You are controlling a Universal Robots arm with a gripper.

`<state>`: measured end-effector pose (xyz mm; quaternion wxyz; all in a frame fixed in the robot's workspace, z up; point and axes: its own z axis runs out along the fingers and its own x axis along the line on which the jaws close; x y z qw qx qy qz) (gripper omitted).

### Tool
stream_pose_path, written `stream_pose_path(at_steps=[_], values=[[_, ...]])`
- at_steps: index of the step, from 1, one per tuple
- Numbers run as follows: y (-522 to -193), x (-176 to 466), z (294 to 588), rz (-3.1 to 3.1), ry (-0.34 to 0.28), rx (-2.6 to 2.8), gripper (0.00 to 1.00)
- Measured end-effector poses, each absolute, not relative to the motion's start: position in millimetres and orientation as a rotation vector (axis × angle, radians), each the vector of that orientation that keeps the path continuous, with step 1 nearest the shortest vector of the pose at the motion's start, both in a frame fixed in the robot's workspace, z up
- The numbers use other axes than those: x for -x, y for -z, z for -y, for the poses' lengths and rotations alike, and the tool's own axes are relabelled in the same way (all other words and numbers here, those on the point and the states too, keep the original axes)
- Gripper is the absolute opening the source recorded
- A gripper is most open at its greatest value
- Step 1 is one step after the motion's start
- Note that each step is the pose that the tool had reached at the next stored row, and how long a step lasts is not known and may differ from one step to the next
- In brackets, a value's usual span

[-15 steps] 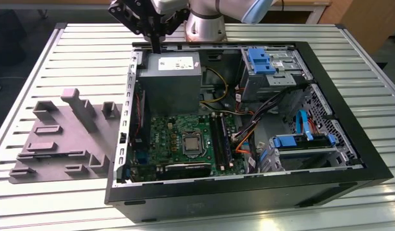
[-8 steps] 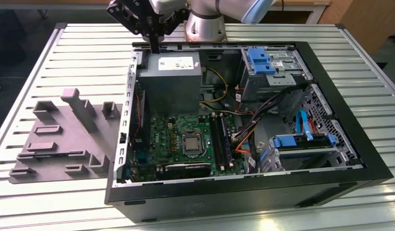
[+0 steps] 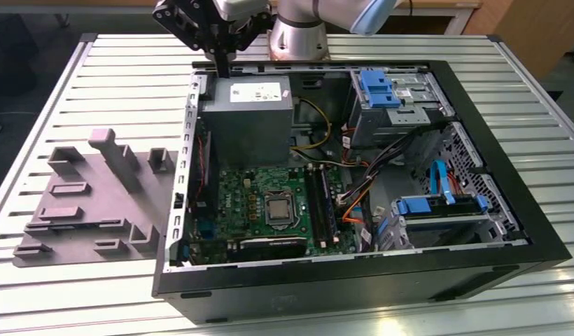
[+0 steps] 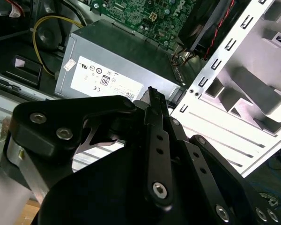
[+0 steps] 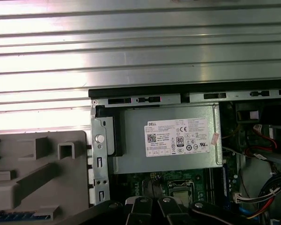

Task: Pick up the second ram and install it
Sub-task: 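Reach for the second ram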

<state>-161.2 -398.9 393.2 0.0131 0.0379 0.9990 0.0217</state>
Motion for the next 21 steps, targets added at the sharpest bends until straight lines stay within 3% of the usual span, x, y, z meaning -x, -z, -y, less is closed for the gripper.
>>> stream_pose_path(at_steps=[21], values=[[-393.2, 168.2, 398.9, -3.112, -0.068, -0.118, 0.11]])
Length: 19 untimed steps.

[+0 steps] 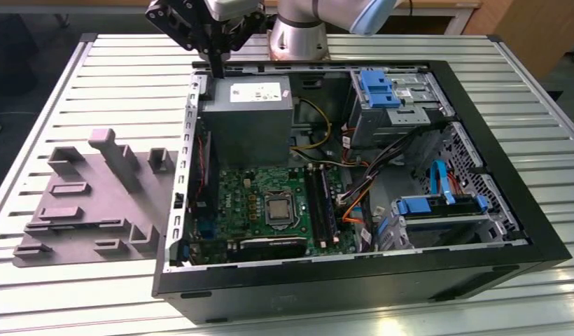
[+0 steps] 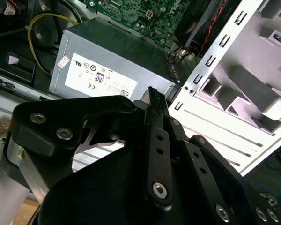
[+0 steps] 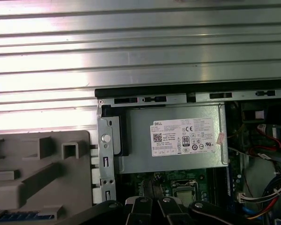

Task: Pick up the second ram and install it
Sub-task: 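Reach for the second ram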

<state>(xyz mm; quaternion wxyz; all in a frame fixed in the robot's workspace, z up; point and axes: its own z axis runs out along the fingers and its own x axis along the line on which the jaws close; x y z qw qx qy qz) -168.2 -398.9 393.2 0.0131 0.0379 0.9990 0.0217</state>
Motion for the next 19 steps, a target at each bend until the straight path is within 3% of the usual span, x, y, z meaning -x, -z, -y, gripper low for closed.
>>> stream_pose_path(at_steps=[19], values=[[-393.2, 174.2, 398.9, -3.112, -0.068, -0.118, 0.11]])
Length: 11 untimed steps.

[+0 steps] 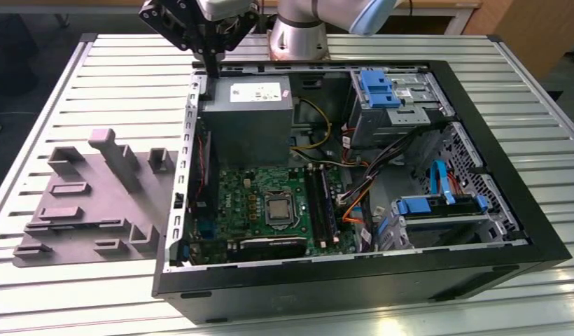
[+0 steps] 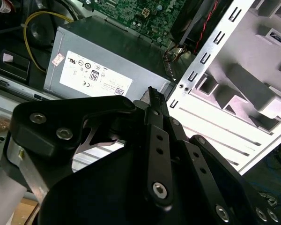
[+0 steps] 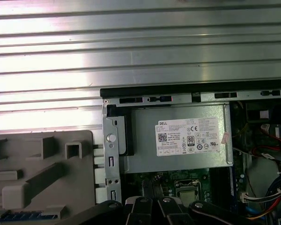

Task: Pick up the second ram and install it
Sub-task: 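Reach for the second ram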

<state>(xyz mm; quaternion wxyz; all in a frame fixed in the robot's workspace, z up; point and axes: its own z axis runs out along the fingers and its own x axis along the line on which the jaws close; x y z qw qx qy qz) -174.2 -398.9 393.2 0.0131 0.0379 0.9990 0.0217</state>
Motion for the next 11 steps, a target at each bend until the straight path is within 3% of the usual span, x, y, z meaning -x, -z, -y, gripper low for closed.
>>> stream_pose_path(at_steps=[11], values=[[-393.2, 178.5, 398.9, -3.113, -0.068, -0.118, 0.11]])
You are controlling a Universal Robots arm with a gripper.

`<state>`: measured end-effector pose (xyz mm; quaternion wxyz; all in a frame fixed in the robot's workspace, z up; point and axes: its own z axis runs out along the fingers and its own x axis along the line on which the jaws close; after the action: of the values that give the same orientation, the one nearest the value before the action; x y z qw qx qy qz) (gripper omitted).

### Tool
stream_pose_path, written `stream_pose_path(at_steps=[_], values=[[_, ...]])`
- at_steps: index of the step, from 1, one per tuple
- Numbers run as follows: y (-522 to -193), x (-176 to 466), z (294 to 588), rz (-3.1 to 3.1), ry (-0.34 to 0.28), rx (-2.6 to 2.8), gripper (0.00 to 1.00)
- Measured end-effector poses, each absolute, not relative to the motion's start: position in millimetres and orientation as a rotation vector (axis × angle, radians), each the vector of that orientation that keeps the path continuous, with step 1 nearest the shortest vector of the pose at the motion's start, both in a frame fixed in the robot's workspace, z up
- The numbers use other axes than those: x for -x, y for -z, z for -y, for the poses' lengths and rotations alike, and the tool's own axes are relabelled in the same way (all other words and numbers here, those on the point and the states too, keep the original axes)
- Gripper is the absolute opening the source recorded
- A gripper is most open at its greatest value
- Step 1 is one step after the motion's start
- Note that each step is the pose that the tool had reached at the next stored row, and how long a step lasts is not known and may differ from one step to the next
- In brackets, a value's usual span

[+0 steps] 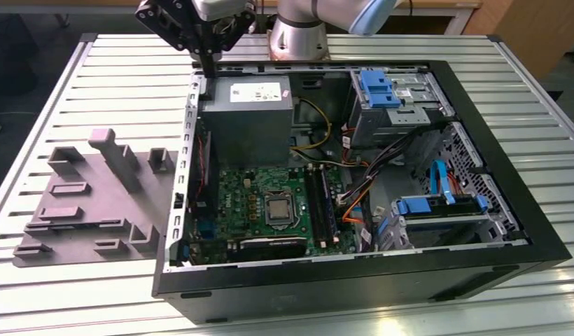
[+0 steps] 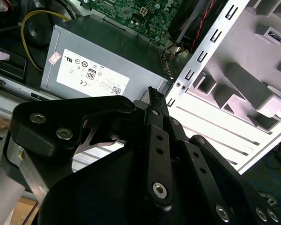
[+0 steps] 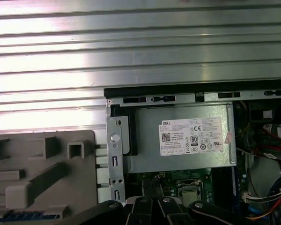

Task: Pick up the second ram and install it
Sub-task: 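Reach for the second ram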

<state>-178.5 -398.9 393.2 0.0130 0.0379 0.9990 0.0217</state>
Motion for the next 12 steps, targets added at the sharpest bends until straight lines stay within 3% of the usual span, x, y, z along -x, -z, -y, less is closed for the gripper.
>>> stream_pose_path(at_steps=[12], values=[[-393.2, 183.1, 398.9, -3.112, -0.068, -0.118, 0.11]])
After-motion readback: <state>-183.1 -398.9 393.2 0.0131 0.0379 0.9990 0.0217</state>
